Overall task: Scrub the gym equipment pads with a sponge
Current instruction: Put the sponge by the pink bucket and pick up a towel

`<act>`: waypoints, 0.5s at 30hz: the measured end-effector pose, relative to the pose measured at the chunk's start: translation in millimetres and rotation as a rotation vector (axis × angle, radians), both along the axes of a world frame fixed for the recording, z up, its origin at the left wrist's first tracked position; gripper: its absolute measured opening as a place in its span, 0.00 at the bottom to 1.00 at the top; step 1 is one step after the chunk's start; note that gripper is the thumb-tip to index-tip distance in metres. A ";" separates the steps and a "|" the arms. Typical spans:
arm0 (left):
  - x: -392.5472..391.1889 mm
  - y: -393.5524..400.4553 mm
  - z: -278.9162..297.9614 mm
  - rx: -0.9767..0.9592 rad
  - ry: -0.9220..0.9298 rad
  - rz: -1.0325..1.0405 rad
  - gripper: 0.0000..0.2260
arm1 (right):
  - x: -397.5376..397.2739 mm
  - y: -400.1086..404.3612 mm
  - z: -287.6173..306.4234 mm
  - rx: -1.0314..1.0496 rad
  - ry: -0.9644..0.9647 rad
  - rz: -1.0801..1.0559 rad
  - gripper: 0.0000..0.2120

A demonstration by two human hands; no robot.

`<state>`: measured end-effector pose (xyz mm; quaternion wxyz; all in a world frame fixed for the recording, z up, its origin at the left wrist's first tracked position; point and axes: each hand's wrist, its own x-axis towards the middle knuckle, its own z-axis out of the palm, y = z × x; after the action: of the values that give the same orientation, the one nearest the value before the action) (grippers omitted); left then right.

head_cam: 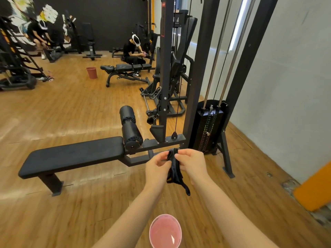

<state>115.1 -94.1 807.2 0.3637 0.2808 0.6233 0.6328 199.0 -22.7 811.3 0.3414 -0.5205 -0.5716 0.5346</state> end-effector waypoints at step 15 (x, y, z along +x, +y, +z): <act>0.9 -8.6 -8.5 0.063 -0.014 -0.266 0.16 | 16.0 -1.4 2.9 -0.037 0.095 0.113 0.05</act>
<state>116.0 -102.6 798.7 0.4397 0.3677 0.5579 0.6002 215.0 -24.2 814.2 0.3275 -0.4676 -0.5734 0.5877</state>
